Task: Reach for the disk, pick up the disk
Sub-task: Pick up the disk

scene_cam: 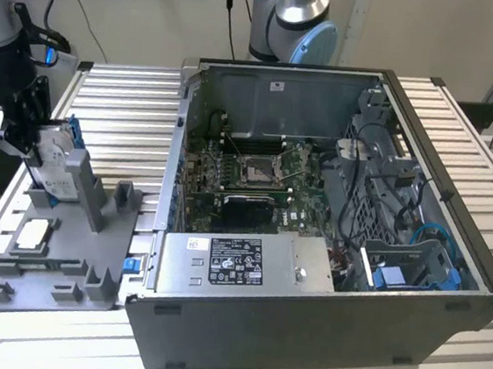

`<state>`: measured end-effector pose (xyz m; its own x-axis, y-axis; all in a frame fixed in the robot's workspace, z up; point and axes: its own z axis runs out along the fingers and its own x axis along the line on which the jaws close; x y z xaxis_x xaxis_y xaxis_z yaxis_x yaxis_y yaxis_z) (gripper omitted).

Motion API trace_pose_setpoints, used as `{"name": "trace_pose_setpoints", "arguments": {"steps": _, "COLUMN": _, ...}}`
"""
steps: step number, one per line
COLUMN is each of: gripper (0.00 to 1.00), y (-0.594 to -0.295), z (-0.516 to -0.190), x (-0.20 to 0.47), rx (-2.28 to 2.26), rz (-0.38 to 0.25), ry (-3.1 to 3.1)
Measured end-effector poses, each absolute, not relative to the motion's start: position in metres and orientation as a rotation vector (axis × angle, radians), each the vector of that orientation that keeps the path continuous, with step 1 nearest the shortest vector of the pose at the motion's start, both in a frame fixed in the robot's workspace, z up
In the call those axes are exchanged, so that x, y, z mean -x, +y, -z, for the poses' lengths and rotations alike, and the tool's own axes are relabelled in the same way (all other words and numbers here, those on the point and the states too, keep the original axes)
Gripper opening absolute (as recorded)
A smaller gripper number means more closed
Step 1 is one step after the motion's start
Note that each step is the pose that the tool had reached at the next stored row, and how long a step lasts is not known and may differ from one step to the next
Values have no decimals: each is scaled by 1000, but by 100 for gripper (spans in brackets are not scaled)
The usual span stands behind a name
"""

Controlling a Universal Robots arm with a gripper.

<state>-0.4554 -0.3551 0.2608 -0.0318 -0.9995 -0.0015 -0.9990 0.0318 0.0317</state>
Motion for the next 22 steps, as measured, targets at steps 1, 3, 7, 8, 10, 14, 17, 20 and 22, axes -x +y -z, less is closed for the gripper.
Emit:
{"name": "trace_pose_setpoints", "arguments": {"steps": 1, "gripper": 0, "y": -355, "z": -261, "x": 455, "rx": -2171, "rz": 37, "ry": -2241}}
{"name": "trace_pose_setpoints", "arguments": {"steps": 3, "gripper": 0, "y": -355, "z": -261, "x": 455, "rx": -2171, "rz": 38, "ry": -2241}}
{"name": "trace_pose_setpoints", "arguments": {"steps": 7, "gripper": 0, "y": -355, "z": -261, "x": 455, "rx": -2171, "rz": 38, "ry": -2242}}
{"name": "trace_pose_setpoints", "arguments": {"steps": 8, "gripper": 0, "y": -355, "z": -261, "x": 455, "rx": -2171, "rz": 38, "ry": -2242}}
{"name": "trace_pose_setpoints", "arguments": {"steps": 10, "gripper": 0, "y": -355, "z": -261, "x": 455, "rx": -2171, "rz": 38, "ry": -2241}}
{"name": "trace_pose_setpoints", "arguments": {"steps": 14, "gripper": 0, "y": -355, "z": -261, "x": 455, "rx": -2171, "rz": 37, "ry": -2241}}
{"name": "trace_pose_setpoints", "arguments": {"steps": 17, "gripper": 0, "y": -355, "z": -261, "x": 455, "rx": -2171, "rz": 37, "ry": -2241}}
{"name": "trace_pose_setpoints", "arguments": {"steps": 20, "gripper": 0, "y": -355, "z": -261, "x": 455, "rx": -2171, "rz": 37, "ry": -2241}}
{"name": "trace_pose_setpoints", "arguments": {"steps": 22, "gripper": 0, "y": -355, "z": -261, "x": 455, "rx": -2171, "rz": 37, "ry": -2241}}
